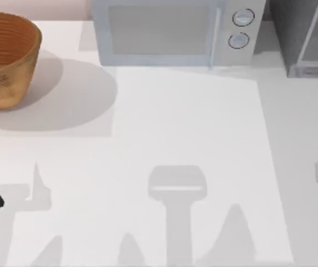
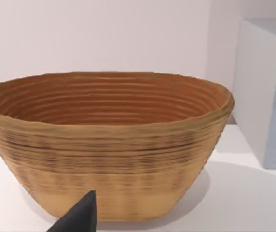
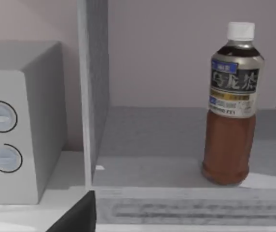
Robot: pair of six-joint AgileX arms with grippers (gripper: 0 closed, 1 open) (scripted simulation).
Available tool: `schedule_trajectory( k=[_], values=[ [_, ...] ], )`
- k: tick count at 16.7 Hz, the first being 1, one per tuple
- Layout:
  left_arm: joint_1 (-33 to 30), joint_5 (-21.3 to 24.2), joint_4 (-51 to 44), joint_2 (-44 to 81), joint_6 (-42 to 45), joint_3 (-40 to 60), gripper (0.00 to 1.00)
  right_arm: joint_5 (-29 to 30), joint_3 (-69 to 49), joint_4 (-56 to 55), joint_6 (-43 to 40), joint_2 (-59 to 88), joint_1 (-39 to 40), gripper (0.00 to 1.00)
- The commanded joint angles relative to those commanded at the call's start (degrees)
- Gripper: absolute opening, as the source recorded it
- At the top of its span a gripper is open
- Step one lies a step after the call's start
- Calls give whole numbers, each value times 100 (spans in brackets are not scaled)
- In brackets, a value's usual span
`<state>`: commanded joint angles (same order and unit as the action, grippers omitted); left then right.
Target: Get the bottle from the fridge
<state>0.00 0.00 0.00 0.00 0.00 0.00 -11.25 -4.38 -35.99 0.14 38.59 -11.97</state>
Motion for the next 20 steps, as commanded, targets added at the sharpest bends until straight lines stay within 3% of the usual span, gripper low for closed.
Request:
schedule_trajectory(
  k=[6, 12, 20],
  values=[
    [0, 0, 0, 0, 0, 0, 100, -922, -251, -2826, 54, 3377, -948, 100],
    [0, 0, 0, 0, 0, 0, 100, -1610, -518, -5007, 84, 5755, -1648, 100],
    [0, 0, 0, 0, 0, 0, 100, -1820, -618, -5673, 89, 6416, -1860, 100]
  ],
)
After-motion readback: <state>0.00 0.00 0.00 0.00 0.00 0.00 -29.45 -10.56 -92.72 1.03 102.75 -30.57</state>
